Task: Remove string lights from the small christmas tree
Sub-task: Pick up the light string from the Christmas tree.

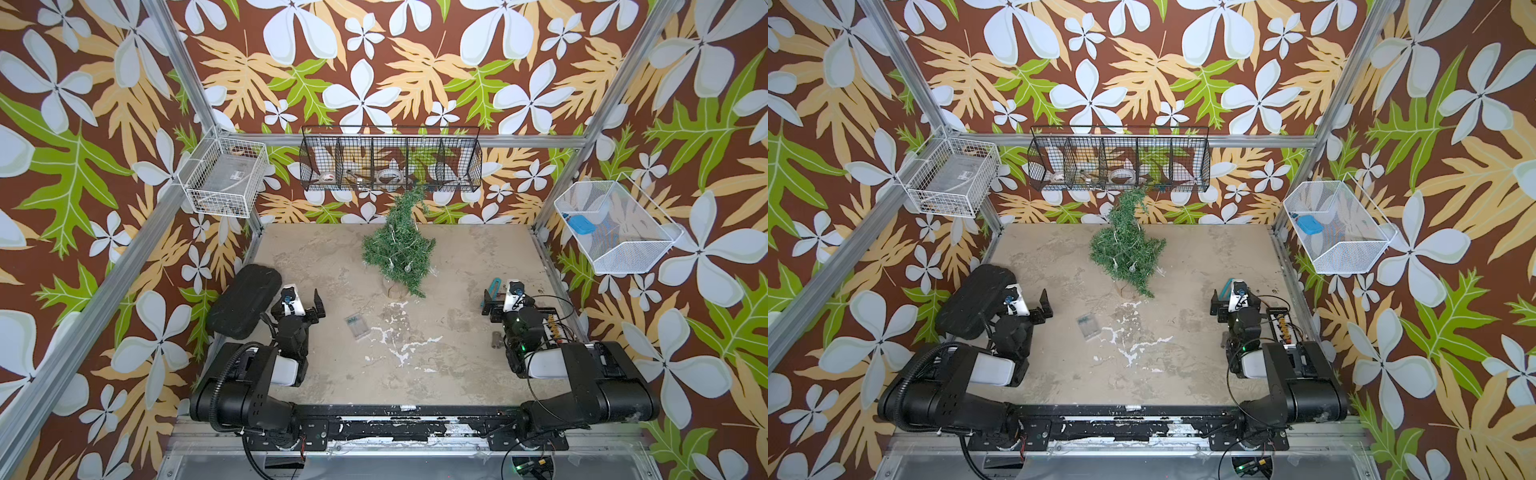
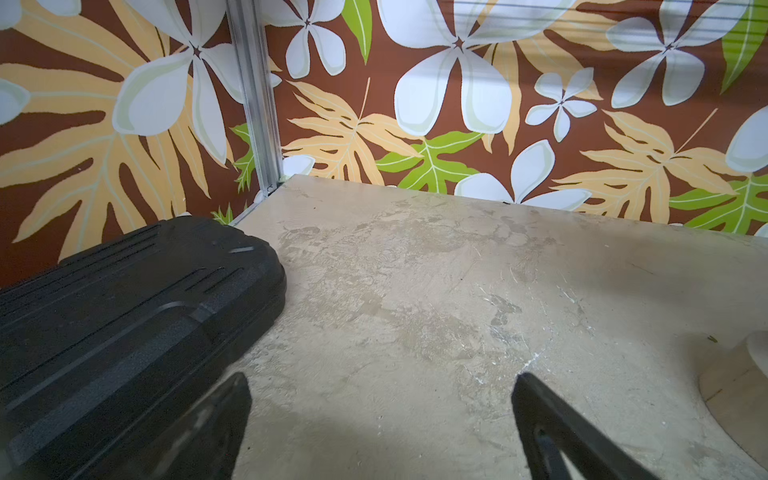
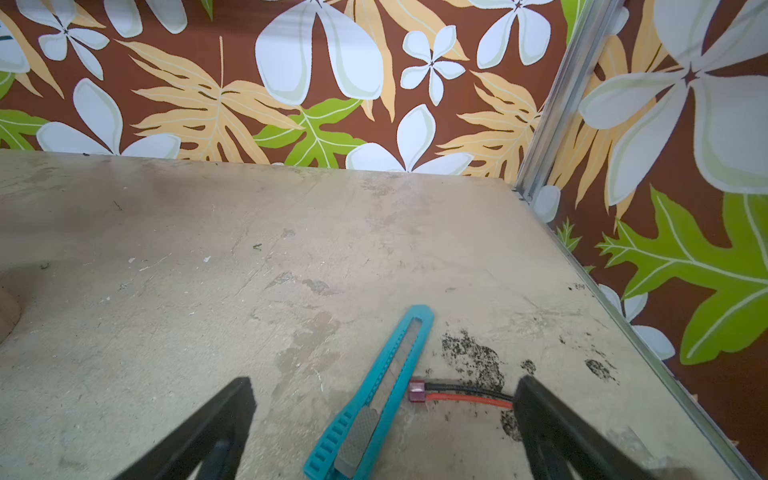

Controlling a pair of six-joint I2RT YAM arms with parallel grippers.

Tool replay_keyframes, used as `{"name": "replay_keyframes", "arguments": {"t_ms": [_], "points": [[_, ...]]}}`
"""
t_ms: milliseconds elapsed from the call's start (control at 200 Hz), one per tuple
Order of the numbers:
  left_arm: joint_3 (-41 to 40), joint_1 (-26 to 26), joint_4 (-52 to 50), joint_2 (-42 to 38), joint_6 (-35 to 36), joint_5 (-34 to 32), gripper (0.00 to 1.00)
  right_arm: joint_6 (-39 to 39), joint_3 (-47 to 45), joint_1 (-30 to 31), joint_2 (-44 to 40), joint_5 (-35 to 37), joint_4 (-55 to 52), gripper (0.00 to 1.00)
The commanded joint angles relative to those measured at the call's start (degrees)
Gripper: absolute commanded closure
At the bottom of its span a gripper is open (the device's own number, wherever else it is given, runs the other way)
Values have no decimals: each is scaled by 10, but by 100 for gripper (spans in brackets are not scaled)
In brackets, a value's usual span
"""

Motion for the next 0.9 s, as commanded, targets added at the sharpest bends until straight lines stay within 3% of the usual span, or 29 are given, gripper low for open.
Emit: {"name": "replay_keyframes", "arguments": {"t_ms": [0, 896], "points": [[1, 0, 17, -1, -2, -2, 0, -2, 3, 1, 0, -1, 8, 0], [1, 9, 16, -1, -5, 11, 0, -2, 3, 1, 0, -2, 8, 0]]}}
